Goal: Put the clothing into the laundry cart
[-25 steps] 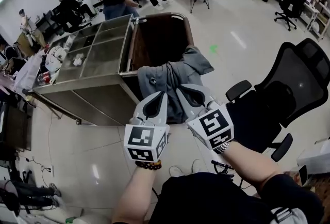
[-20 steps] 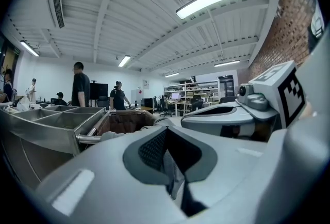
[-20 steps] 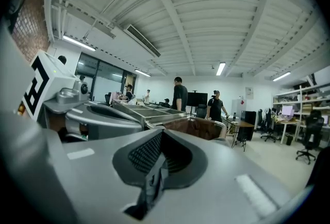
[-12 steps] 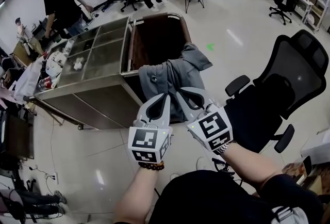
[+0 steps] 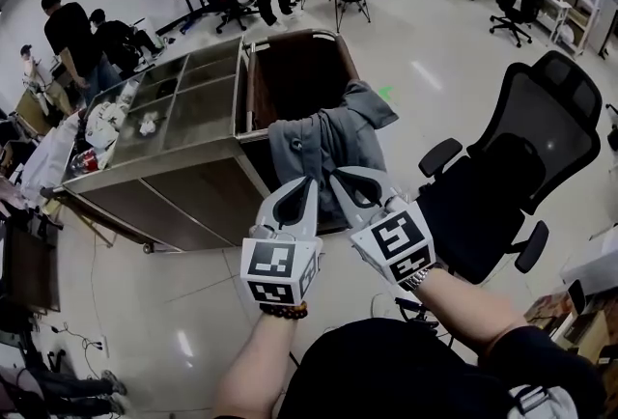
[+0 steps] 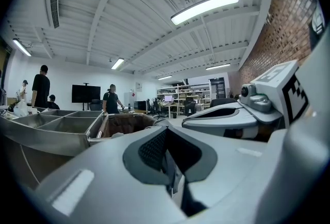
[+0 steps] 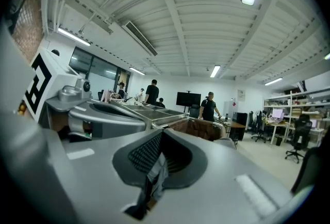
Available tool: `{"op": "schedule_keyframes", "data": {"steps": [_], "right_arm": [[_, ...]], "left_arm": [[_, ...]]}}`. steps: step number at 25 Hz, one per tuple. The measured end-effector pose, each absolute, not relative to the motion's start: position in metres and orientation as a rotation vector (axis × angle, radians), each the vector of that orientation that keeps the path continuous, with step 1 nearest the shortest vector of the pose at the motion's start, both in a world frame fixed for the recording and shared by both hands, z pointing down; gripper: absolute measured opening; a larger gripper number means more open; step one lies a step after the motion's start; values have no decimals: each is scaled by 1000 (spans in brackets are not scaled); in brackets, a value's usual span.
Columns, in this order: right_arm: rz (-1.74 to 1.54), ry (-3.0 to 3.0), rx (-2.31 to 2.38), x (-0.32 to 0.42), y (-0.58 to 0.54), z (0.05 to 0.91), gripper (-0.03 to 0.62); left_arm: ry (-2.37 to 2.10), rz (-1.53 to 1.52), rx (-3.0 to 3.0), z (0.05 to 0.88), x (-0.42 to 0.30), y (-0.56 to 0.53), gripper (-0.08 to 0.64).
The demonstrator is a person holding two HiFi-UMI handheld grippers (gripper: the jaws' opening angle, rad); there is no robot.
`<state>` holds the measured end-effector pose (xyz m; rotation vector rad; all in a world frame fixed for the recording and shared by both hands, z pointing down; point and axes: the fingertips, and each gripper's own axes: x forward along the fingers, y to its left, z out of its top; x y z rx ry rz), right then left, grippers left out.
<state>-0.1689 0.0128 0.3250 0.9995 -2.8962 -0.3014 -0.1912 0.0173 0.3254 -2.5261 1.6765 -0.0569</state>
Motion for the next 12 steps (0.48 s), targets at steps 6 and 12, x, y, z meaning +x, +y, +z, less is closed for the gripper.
{"op": "schedule_keyframes", "data": {"steps": [6, 12], "right_arm": [[-304, -2886, 1010, -170, 21, 322, 0], [-304, -2888, 1012, -170, 31, 323, 0]], "left_arm": [[1660, -50, -2529, 320, -191, 26, 3], [1647, -51, -2531, 320, -189, 33, 3]]}}
